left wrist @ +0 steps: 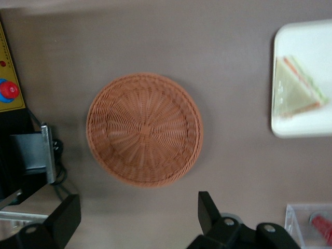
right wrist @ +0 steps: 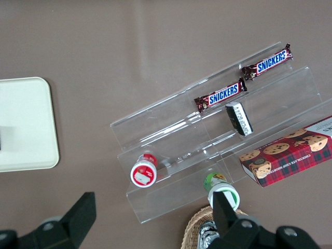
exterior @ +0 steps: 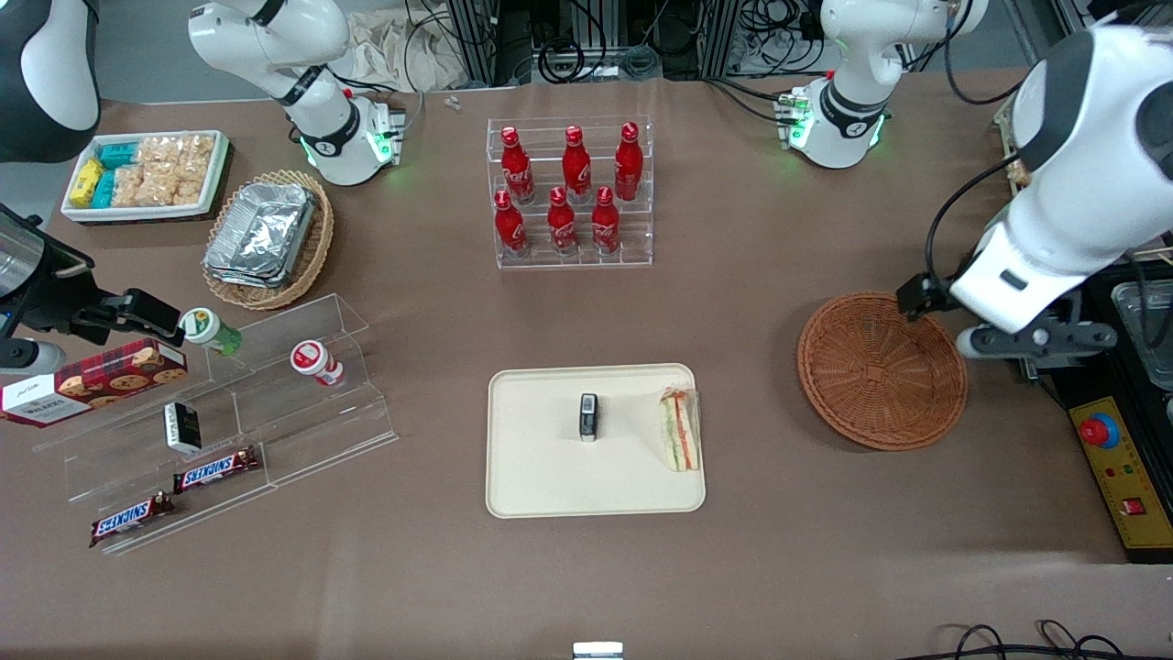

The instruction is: Place sandwich from basket to tray

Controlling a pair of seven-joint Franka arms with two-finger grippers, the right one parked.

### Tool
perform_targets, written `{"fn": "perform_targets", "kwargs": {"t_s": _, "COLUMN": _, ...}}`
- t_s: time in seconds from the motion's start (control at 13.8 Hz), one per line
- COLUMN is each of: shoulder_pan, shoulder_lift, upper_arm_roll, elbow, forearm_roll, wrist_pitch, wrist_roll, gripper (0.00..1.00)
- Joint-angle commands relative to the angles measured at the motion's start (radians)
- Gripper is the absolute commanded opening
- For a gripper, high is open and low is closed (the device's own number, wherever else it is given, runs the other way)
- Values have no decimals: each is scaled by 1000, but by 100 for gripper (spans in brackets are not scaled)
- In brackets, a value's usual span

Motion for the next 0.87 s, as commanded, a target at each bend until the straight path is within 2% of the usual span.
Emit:
{"fn": "perform_targets", "kwargs": {"t_s": 0.0, "shoulder_pan": -16, "shoulder_lift": -58, "upper_arm_roll": 57, "elbow": -42, "forearm_roll": -35, "wrist_pitch": -43, "wrist_roll": 114, "gripper": 100}}
{"fn": "perform_targets", "kwargs": {"t_s": 0.14, "shoulder_pan": -15, "shoulder_lift": -63, "upper_arm_roll": 124, "elbow": -44, "forearm_roll": -113, "wrist_pitch": -44, "wrist_roll": 241, "gripper": 100}}
{"fn": "perform_targets", "kwargs": {"t_s": 0.22, "shoulder_pan": -16, "shoulder_lift": -67, "upper_arm_roll": 149, "elbow": -47, "forearm_roll": -123, "wrist_pitch": -40, "wrist_roll": 260, "gripper": 100}}
{"fn": "perform_targets", "kwargs": {"t_s": 0.36, "shoulder_pan": -9, "shoulder_lift": -78, "upper_arm_roll": 154, "elbow": -69, "forearm_roll": -123, "wrist_pitch": -6, "wrist_roll": 270, "gripper": 100}}
{"fn": "perform_targets", "kwargs": {"t_s": 0.51, "shoulder_pan": -4, "shoulder_lift": -127, "upper_arm_roll": 164, "elbow": -161, "forearm_roll": -123, "wrist_pitch": 90, "wrist_roll": 271, "gripper": 100}}
{"fn": "perform_targets", "kwargs": {"t_s": 0.8, "shoulder_pan": -4, "shoulder_lift": -87, "upper_arm_roll": 172, "elbow": -83, "forearm_roll": -69, "wrist_pitch": 50, "wrist_roll": 271, "gripper": 100}}
